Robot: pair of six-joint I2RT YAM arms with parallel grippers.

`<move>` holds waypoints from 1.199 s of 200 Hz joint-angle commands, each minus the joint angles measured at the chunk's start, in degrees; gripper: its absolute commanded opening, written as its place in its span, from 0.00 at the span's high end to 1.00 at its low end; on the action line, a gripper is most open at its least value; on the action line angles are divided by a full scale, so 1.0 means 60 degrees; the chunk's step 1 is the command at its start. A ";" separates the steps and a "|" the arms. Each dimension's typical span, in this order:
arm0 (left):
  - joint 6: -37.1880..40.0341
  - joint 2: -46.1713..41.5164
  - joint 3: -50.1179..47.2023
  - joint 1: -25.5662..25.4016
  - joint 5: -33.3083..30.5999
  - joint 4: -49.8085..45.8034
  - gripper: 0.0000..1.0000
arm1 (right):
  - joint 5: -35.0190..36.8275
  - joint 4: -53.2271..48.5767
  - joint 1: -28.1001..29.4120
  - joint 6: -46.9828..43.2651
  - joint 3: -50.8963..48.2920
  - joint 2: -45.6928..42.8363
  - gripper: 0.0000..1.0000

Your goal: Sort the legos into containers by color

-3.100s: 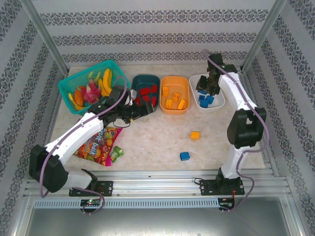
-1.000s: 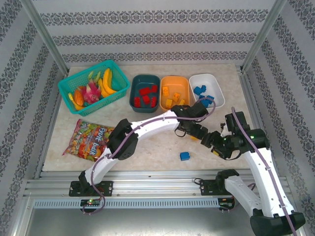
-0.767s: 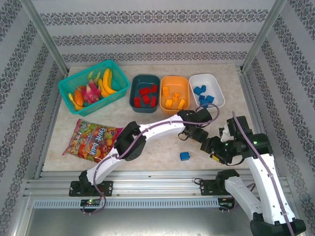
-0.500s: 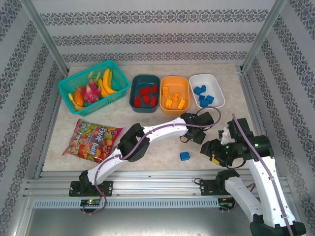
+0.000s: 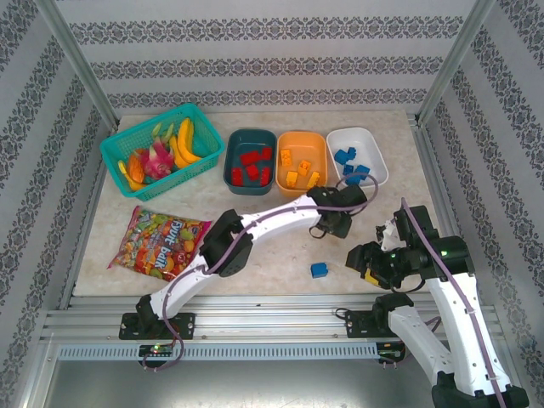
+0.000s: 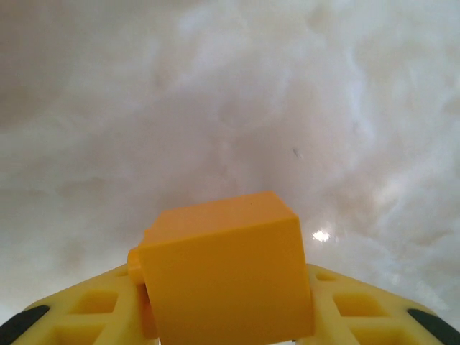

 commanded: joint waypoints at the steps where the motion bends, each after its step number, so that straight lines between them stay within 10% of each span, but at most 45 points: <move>1: -0.0185 -0.1240 0.0229 0.0911 0.0150 0.0106 0.59 | -0.0270 0.0524 0.0090 -0.0036 -0.0101 0.0203 0.43; 116: -0.0746 0.0930 0.2757 0.4246 0.2694 0.4010 0.58 | -0.0123 0.3377 0.0806 0.1324 -0.0111 0.1835 0.43; 181: -0.1086 0.2007 0.2889 0.4451 0.2825 0.5256 0.57 | -0.0004 0.3448 0.0819 0.1448 -0.0407 0.1822 0.43; 240: -0.1098 0.2021 0.2889 0.4404 0.2928 0.4509 0.34 | 0.0015 0.3672 0.0836 0.1530 -0.0445 0.1966 0.43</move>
